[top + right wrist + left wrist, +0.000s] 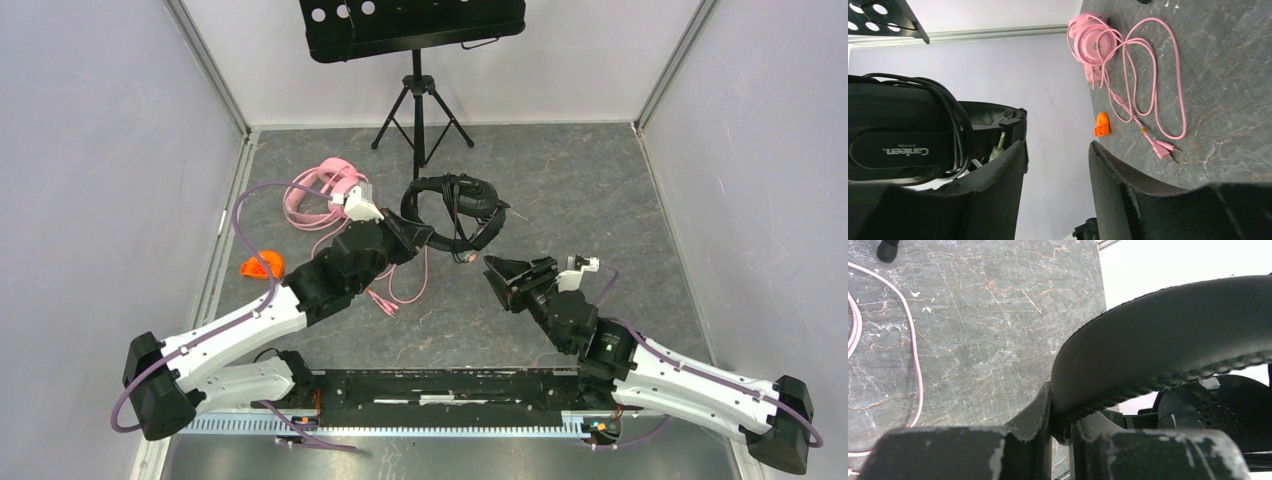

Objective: Wrap the headphones
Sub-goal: Wrap the headphones around the headphones, then place the headphones at the center of the board.

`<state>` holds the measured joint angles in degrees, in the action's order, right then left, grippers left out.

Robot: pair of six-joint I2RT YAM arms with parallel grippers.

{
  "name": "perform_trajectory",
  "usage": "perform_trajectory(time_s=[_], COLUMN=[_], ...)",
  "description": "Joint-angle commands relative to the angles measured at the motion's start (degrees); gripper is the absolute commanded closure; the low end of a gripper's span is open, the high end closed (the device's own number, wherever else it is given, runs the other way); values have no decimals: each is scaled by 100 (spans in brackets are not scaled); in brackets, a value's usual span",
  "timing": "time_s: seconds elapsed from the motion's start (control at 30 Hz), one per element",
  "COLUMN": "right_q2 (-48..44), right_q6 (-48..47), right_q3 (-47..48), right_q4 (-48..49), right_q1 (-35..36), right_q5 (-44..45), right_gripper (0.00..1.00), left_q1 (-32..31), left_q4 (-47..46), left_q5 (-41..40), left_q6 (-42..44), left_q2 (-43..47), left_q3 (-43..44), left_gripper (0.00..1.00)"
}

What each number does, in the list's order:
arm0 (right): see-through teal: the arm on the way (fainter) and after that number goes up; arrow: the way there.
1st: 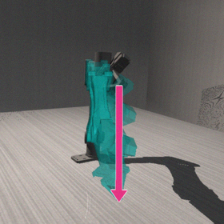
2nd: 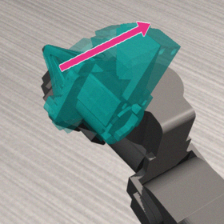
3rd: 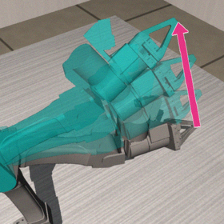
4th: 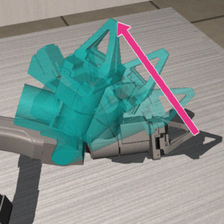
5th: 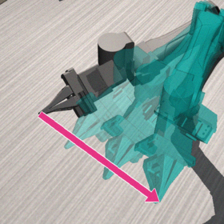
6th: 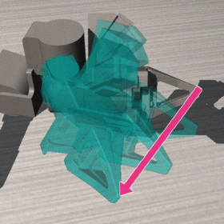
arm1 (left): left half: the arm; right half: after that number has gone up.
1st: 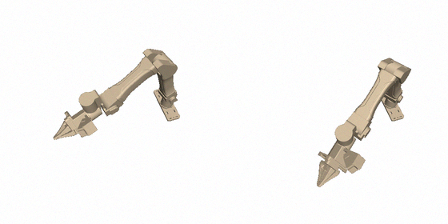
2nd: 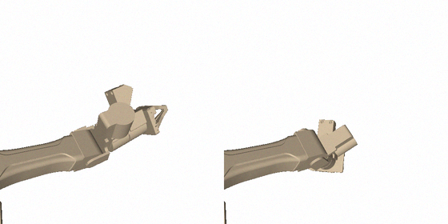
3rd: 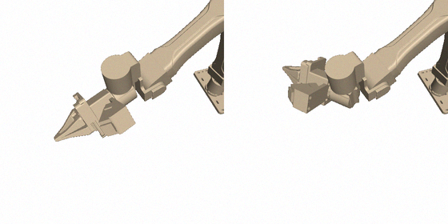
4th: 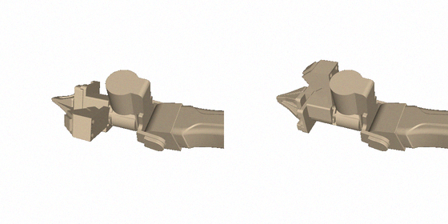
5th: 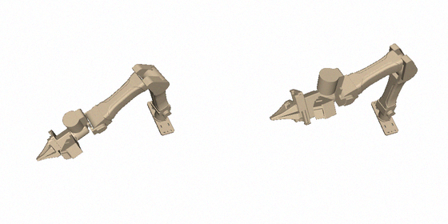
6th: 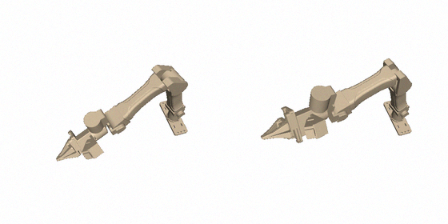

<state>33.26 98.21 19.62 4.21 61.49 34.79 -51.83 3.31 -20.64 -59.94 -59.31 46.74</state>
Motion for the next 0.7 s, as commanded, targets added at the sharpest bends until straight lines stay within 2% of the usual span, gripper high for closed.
perform_trajectory(time_s=[0.0,0.3,0.67], right_q2=[-73,118,251], right_q6=[159,27,-41], right_q3=[-133,-150,-72], right_q4=[145,792,1051], right_q1=[20,20,20], right_q5=[54,-160,-248], right_gripper=[45,46,46], left_q1=[7,7,8], left_q4=[-437,-493,-523], left_q5=[-238,-203,-212], left_q6=[136,132,136], left_q2=[-44,-157,-202], left_q3=[90,60,2], left_gripper=[98,98,98])
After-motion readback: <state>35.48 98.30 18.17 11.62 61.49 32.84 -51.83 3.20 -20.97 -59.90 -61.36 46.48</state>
